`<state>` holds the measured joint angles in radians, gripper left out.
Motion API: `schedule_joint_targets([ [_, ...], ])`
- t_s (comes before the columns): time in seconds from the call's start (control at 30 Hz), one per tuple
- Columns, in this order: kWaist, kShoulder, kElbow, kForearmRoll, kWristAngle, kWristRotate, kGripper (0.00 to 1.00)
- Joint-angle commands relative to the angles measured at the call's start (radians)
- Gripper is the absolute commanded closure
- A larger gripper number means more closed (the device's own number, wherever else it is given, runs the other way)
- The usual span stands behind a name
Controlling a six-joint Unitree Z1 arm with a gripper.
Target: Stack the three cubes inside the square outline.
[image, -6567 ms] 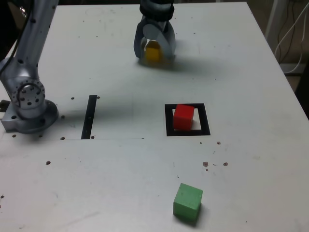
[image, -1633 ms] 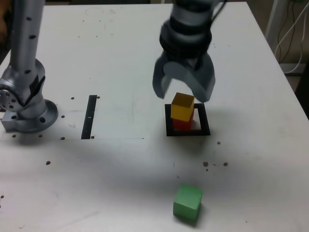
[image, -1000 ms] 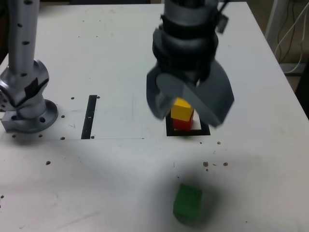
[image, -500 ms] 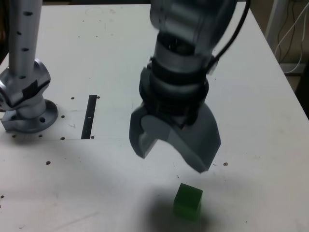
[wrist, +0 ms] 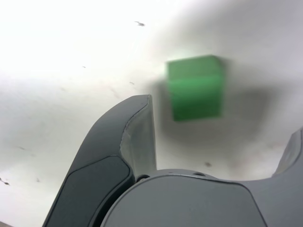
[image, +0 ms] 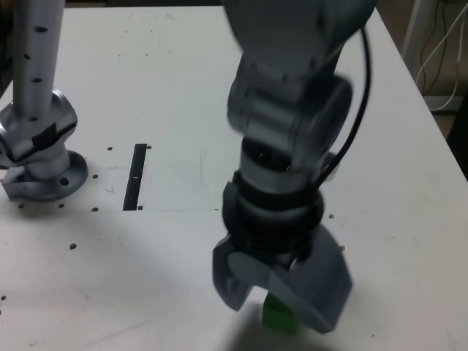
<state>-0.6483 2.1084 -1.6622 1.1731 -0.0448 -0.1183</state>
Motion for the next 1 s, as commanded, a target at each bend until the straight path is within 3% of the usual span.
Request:
schedule_joint_targets([
  [0.0,0.0,0.011,0.035,-0.022,-0.001,-0.005,0.02],
  [0.27,0.0,0.042,0.061,-0.068,0.011,-0.016,0.09],
  [0.8,0.015,0.094,0.006,-0.067,0.021,-0.006,0.24],
  [0.97,0.023,0.102,-0.015,-0.057,0.039,0.003,0.33],
])
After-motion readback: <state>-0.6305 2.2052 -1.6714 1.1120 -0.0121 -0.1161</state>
